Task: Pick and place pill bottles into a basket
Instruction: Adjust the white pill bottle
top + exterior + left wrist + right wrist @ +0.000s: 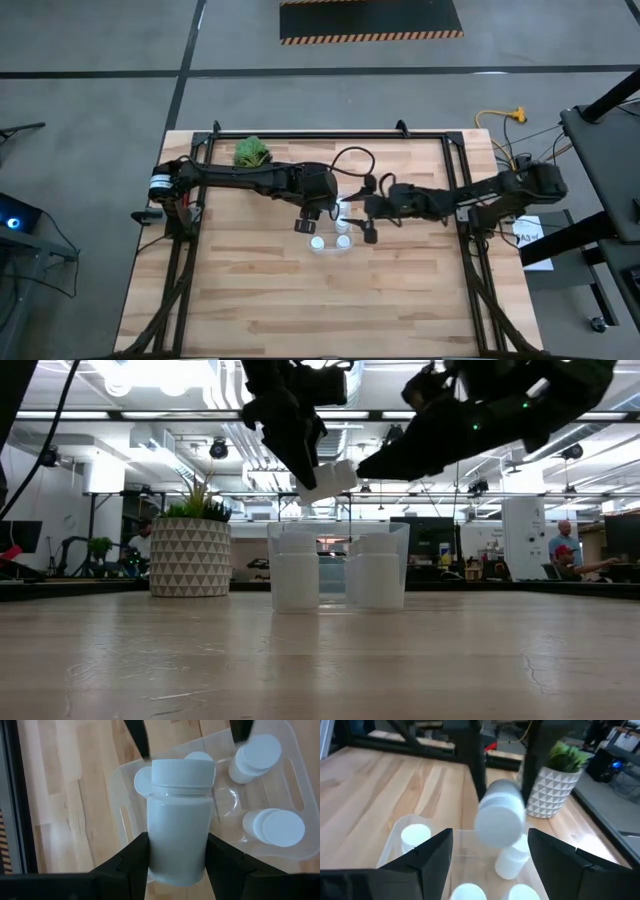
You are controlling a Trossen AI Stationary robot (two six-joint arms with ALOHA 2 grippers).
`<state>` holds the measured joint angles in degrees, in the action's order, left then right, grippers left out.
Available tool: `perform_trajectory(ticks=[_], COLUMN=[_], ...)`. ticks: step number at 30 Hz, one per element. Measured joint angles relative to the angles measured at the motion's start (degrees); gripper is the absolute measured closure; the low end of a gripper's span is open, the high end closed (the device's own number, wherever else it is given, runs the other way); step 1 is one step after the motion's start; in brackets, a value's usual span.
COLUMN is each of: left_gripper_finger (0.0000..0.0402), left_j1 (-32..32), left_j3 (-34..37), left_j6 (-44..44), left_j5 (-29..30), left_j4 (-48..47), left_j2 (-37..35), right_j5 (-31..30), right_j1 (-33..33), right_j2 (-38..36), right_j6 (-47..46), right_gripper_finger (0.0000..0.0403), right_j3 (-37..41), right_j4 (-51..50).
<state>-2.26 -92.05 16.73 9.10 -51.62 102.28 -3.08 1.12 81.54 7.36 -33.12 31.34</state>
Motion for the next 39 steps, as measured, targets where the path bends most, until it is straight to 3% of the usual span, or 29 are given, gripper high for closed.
perform_trajectory(ticks=[6, 16, 21, 27, 35, 39], left_gripper_finger=[0.0254, 0.0253, 0.0253, 0.0253, 0.0253, 0.0235], left_j1=[0.0, 0.0, 0.0, 0.0, 0.0, 0.0], left_j3=[0.0, 0.0, 0.0, 0.0, 0.0, 0.0], left_j6=[-0.1, 0.0, 0.0, -0.4, -0.2, -1.6], left_j5=[0.0, 0.0, -0.1, 0.0, 0.0, 0.0], left_j4=[0.0, 0.2, 0.6, 0.5, 0.3, 0.1], left_j2=[0.0, 0.0, 0.0, 0.1, 0.1, 0.1], right_j5=[0.1, -0.4, -1.7, -2.4, -3.1, -2.9], right_j1=[0.0, 0.0, 0.1, 0.1, 0.0, 0.0], right_j2=[4.1, 4.8, 5.2, 5.2, 5.2, 5.2], right_j6=[1.7, 3.2, 3.3, 3.2, 3.2, 3.1], right_gripper_finger=[0.0154, 0.0156, 0.0186, 0.026, 0.026, 0.026], right_j3=[-3.0, -3.9, -3.9, -3.9, -4.0, -4.2], right_j4=[1.2, 1.2, 1.0, 1.0, 0.8, 0.5])
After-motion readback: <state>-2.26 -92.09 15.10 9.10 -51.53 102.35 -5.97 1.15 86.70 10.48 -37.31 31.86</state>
